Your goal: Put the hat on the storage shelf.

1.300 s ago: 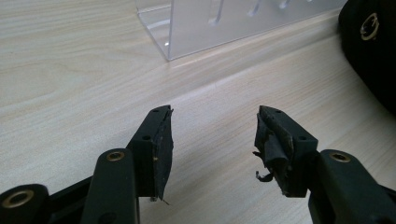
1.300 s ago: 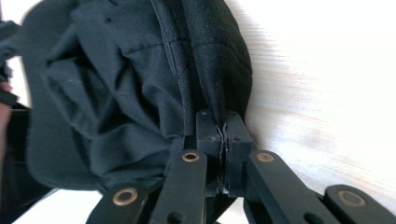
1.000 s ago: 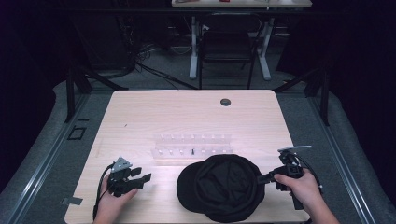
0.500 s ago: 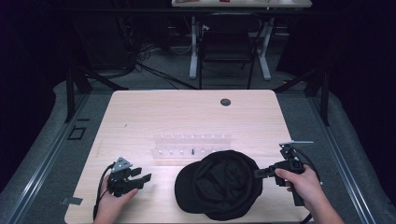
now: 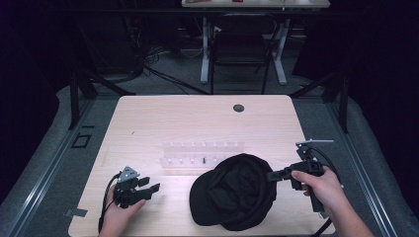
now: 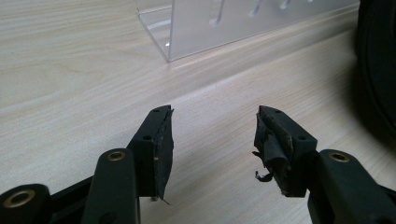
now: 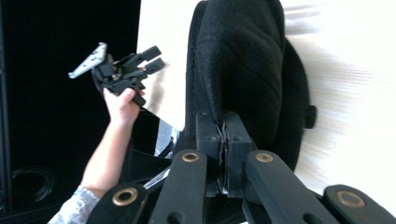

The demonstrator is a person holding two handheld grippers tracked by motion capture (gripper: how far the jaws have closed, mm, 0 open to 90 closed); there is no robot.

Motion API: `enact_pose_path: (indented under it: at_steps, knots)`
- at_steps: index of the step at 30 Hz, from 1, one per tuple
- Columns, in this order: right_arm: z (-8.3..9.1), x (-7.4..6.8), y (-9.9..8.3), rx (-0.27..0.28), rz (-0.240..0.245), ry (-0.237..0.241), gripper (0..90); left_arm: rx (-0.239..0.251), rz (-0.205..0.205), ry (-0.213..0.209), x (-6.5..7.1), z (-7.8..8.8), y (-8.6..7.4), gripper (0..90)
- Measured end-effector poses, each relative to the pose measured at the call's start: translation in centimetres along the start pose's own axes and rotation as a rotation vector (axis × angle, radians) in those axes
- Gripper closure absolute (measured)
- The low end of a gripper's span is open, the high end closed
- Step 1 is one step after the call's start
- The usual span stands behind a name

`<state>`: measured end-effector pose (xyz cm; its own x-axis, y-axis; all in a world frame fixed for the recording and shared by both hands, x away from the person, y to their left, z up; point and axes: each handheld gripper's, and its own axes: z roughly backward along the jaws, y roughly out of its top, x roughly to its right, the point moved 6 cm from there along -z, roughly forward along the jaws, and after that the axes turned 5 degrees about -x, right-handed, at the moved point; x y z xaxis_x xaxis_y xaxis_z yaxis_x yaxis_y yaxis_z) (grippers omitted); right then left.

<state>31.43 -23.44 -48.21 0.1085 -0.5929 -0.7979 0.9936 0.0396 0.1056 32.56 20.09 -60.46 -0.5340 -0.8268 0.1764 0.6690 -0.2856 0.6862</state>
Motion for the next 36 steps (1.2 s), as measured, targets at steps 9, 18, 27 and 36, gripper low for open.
enact_pose_path:
  at_steps: [9, 18, 27, 36]
  knots:
    - [1.2, -2.9, 0.4, -0.002, 0.038, 0.023, 88.3, -0.005, 0.001, -0.001, 0.0, -0.1, 0.0, 46.6]
    - [2.5, -4.8, 0.5, 0.02, 0.073, 0.053, 88.4, -0.005, 0.003, -0.001, 0.0, -0.1, 0.0, 46.6]
    - [4.1, -5.8, 0.7, 0.071, 0.091, 0.074, 88.4, -0.007, 0.0, -0.001, 0.0, -0.1, -0.1, 46.6]
    - [5.7, -6.4, 1.1, 0.121, 0.117, 0.072, 88.4, -0.006, -0.003, 0.001, 0.0, -0.1, -0.1, 46.5]
